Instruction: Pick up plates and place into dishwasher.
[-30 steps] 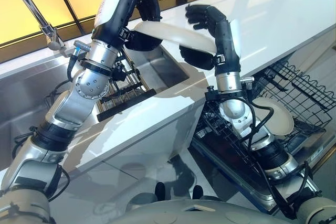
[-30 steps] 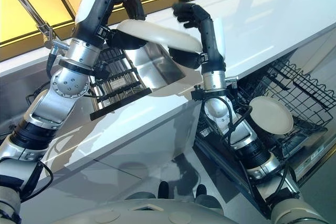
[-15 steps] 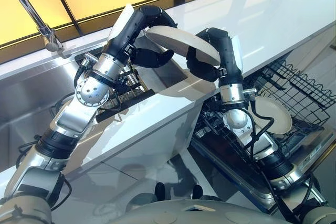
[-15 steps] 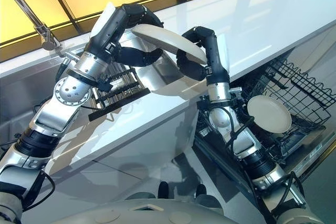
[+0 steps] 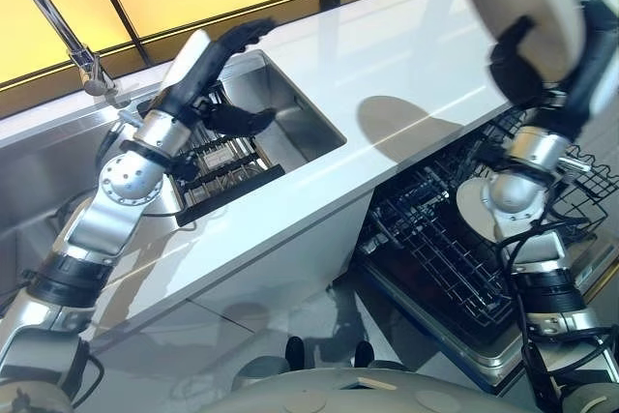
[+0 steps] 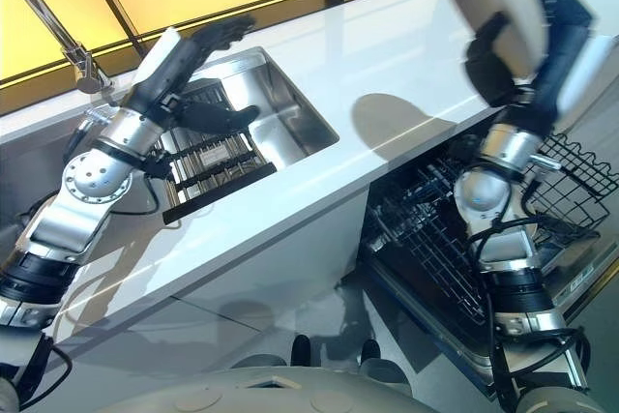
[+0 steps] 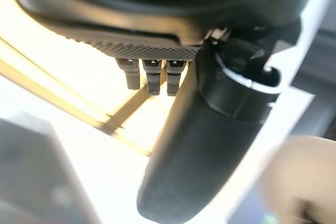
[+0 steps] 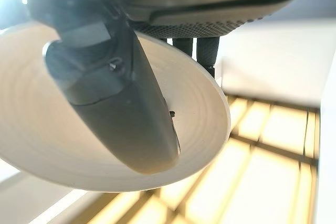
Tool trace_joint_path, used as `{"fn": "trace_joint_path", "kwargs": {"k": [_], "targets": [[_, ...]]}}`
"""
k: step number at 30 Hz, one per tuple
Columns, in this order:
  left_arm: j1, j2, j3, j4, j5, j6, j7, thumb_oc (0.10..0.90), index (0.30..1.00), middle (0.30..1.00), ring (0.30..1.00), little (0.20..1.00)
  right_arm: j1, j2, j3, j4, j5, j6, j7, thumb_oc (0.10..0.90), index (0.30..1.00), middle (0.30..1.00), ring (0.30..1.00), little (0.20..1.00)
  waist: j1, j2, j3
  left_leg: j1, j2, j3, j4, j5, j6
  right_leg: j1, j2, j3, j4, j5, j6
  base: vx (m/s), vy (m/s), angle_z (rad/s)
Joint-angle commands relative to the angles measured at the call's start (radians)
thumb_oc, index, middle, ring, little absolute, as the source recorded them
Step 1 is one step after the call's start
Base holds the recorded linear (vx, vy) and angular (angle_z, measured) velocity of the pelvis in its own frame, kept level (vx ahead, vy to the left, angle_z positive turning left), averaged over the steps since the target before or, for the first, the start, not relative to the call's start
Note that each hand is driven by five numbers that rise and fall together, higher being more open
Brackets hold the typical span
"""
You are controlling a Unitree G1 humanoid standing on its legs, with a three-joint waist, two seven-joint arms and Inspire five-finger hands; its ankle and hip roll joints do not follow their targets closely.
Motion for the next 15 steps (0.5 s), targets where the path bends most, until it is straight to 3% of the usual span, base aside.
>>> {"fn": "trace_joint_path", "kwargs": {"k": [1,7,15], "targets": [[-0.030,0.069,0.129,0.067,0.042,-0.055,0.087,0.800,0.900,0.900,0.900,0.900,0.014,-0.105,-0.050,-0.024,0.026,-0.081,-0.010,0.100,0.300,0.300,0.300,0.200,0.000,-0.002,-0.117,0.020,-0.002,0.042,0.009,-0.137,-0.031,0.022,0.035,-0.016,0.023,-0.110,0.046,-0.01,0.035,-0.13],[0.015,0.107,0.222,0.185,0.088,-0.037,0.142,0.800,0.900,0.900,0.900,0.900,0.149,-0.106,-0.107,0.071,0.064,-0.043,0.093,0.100,0.300,0.300,0.300,0.200,-0.020,0.002,-0.116,0.021,-0.002,0.058,0.009,-0.137,-0.028,0.012,0.034,0.001,0.027,-0.108,0.050,-0.01,0.033,-0.09],[0.046,0.140,0.261,0.279,0.152,0.013,0.159,0.800,0.900,0.900,0.900,0.900,0.262,-0.085,-0.079,0.185,0.039,0.000,0.262,0.100,0.300,0.300,0.300,0.200,-0.054,0.005,-0.100,0.025,-0.001,0.075,0.007,-0.140,-0.024,0.000,0.035,0.024,0.040,-0.110,0.052,0.00,0.017,-0.06]]}}
